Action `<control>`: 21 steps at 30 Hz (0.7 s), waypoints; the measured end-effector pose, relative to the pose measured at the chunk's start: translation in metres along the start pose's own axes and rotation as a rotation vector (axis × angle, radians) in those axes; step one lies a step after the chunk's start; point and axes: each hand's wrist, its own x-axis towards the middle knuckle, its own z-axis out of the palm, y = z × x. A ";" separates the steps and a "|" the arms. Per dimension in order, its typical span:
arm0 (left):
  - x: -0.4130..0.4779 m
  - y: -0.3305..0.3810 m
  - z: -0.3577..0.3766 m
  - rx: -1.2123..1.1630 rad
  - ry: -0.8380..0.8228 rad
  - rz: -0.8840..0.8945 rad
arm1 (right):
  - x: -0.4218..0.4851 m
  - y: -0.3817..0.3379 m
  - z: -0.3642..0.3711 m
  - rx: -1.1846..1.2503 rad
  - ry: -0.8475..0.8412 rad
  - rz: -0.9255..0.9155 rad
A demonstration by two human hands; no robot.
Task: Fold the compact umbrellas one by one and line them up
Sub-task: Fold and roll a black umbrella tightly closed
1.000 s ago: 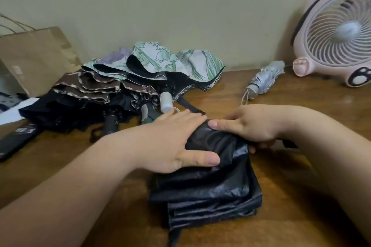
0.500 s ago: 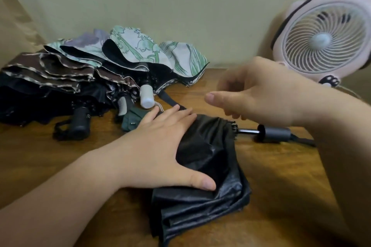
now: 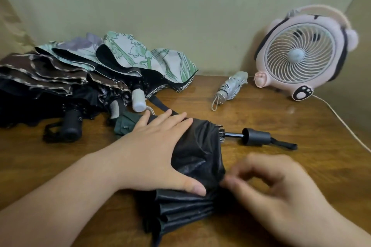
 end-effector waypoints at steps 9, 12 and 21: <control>0.001 0.001 0.001 0.000 0.027 0.004 | 0.061 -0.013 0.009 0.063 -0.110 0.246; 0.002 0.000 0.003 0.000 0.035 0.009 | 0.065 -0.014 0.015 0.061 -0.121 0.284; 0.004 -0.001 0.005 -0.014 0.057 -0.002 | 0.065 -0.026 0.023 0.374 -0.192 0.502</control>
